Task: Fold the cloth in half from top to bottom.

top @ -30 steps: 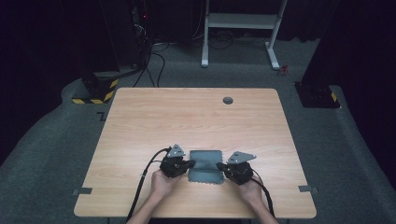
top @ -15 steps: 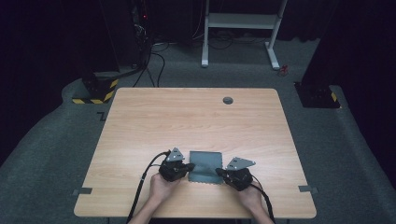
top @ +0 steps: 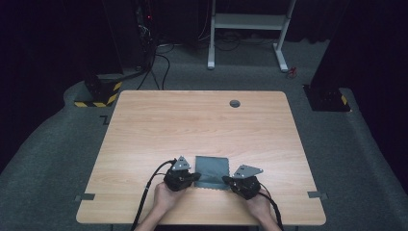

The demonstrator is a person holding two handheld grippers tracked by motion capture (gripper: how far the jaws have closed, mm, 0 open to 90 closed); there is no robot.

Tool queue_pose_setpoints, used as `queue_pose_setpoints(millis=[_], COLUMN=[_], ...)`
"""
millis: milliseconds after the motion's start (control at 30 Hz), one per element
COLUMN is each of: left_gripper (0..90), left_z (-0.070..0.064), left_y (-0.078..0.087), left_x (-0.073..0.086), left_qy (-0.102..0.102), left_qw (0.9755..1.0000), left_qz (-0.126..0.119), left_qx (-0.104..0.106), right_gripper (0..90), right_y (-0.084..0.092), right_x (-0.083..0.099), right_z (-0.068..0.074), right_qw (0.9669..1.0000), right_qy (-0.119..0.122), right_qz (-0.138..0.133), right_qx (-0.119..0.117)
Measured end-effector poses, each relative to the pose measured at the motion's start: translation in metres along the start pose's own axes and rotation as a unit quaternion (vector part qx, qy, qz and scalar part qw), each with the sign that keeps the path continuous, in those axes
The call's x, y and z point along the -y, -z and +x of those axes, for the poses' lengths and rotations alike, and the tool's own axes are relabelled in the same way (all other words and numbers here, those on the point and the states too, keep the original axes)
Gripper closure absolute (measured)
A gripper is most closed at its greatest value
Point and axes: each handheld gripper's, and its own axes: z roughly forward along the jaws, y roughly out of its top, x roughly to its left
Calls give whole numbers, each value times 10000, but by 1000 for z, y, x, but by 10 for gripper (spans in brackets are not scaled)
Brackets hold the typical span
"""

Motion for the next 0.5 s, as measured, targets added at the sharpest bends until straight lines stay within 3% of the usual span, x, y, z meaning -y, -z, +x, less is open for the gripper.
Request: queue_pose_setpoints(millis=[100, 500], left_gripper=[889, 881], left_z=[-3, -4], left_y=[1, 2], left_x=[1, 6], left_qy=[-79, -10], left_qw=[10000, 10000], left_qz=[10, -82], left_qx=[-15, -10], right_gripper=[884, 855], right_y=[0, 2], right_x=[2, 5], right_z=[1, 2], right_qw=[10000, 10000], right_qy=[-20, -69], right_qz=[1, 13], right_qx=[8, 27])
